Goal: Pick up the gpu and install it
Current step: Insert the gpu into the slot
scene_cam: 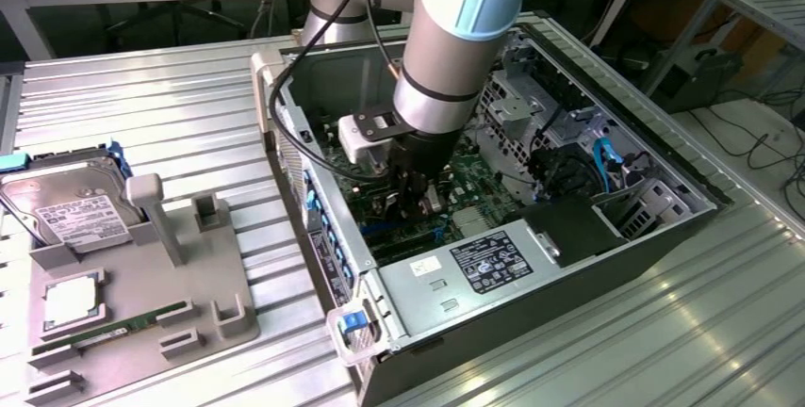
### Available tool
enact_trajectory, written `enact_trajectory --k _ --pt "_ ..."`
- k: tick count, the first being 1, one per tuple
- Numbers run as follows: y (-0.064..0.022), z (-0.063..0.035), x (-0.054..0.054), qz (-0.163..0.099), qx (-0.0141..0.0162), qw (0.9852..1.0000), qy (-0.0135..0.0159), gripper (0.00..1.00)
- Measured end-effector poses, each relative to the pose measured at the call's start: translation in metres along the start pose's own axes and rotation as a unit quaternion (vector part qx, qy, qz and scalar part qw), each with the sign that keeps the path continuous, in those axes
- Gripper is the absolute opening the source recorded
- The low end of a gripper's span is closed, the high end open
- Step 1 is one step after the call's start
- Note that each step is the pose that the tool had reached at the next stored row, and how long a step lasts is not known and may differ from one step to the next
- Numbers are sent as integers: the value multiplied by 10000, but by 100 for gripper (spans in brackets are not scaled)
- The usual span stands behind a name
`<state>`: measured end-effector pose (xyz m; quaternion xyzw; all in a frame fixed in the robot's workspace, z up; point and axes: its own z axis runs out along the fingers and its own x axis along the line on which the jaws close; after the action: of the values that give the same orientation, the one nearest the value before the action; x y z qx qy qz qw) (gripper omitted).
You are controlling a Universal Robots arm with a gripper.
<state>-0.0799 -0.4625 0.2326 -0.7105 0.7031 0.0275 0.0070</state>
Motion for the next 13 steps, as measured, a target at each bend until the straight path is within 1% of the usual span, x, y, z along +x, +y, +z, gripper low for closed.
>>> enact_trajectory --k 13 --pt "0 0 -1 0 1 10000 -3 28"
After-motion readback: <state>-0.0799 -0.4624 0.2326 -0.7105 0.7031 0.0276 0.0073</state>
